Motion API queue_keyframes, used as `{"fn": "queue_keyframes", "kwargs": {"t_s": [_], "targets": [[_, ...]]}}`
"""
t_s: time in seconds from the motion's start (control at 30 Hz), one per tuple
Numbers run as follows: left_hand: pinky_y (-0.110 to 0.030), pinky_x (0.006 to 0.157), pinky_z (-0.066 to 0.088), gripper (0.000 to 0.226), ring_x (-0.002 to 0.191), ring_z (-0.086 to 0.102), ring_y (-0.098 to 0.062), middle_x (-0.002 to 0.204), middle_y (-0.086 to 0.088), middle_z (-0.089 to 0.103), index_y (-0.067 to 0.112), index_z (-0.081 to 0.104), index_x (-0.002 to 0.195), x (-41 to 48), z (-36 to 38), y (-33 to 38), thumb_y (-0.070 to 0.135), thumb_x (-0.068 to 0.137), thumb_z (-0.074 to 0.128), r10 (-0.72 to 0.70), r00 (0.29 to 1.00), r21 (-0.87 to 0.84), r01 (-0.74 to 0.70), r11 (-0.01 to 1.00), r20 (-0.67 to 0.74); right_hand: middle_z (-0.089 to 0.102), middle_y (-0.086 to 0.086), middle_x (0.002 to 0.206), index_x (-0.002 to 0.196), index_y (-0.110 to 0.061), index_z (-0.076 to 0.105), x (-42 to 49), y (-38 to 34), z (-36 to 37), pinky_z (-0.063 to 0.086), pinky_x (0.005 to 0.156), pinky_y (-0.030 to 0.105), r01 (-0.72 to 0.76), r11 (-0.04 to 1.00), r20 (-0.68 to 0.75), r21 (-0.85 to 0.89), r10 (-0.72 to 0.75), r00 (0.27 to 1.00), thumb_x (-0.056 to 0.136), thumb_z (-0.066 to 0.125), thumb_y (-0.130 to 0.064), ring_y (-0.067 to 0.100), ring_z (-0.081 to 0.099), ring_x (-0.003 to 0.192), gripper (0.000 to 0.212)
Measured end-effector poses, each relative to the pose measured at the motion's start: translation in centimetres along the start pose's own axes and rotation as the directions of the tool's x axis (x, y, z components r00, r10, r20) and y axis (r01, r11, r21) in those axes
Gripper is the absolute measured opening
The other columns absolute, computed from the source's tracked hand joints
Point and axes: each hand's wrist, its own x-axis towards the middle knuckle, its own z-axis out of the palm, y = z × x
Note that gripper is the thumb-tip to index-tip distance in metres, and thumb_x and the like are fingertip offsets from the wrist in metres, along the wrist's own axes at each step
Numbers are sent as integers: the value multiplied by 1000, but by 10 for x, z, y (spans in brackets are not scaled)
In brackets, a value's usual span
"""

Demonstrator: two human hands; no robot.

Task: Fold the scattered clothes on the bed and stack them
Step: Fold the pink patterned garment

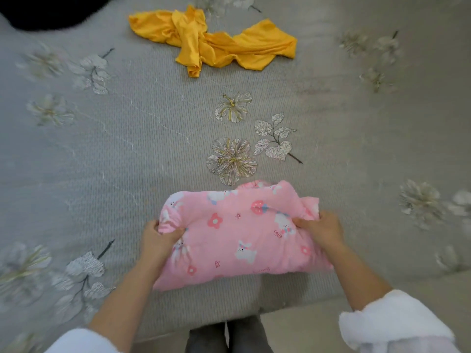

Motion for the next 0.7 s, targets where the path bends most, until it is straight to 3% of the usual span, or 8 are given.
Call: {"fn": "queue_keyframes", "kwargs": {"t_s": [0.07, 0.17, 0.27, 0.4, 0.5, 0.7], "targets": [[-26, 62, 45, 53, 74, 60, -20, 85, -9, 65, 4, 59, 98, -27, -5, 11, 27, 55, 79, 82, 996, 11, -83, 997, 23, 68, 16, 93, 87, -9, 64, -32, 19, -17, 43, 68, 33, -17, 999, -34, 43, 18, 999, 70, 83, -27, 31, 64, 88, 31], [-30, 69, 46, 59, 79, 59, -18, 90, -4, 62, 15, 50, 112, -67, -6, 31, 21, 61, 78, 199, 977, 48, -203, 978, 84, 65, 12, 83, 75, -14, 57, -82, 48, -48, 43, 67, 35, -12, 997, -120, 83, 22, 992, 72, 81, -28, 30, 61, 80, 28], [-30, 66, 44, 57, 75, 58, -17, 89, -3, 60, 18, 45, 113, -103, 0, 48, 18, 70, 81, 284, 947, 96, -300, 949, 149, 66, 11, 81, 79, -11, 60, -126, 75, -82, 47, 70, 39, 5, 991, -210, 130, 22, 978, 72, 80, -31, 31, 61, 78, 29], [-31, 63, 41, 49, 77, 59, -21, 91, -4, 58, 15, 43, 109, -154, 30, 78, 23, 76, 78, 390, 890, 144, -429, 892, 235, 59, 9, 70, 74, -6, 53, -165, 103, -139, 39, 58, 35, 44, 982, -340, 184, 22, 940, 73, 79, -34, 27, 51, 64, 38], [-34, 63, 38, 44, 78, 54, -26, 87, -5, 54, 11, 42, 103, -191, 67, 101, 25, 78, 75, 460, 841, 184, -519, 835, 284, 60, 4, 71, 78, -9, 55, -184, 126, -182, 36, 55, 33, 50, 970, -422, 237, 57, 905, 74, 78, -37, 26, 54, 67, 36], [-30, 54, 32, 32, 55, 43, -19, 60, -3, 46, 16, 41, 75, -269, 169, 132, 27, 84, 69, 680, 598, 199, -794, 574, 424, 61, 4, 77, 80, -17, 55, -185, 190, -269, 36, 61, 32, 61, 939, -520, 338, 132, 844, 76, 76, -41, 28, 57, 75, 32]]}}
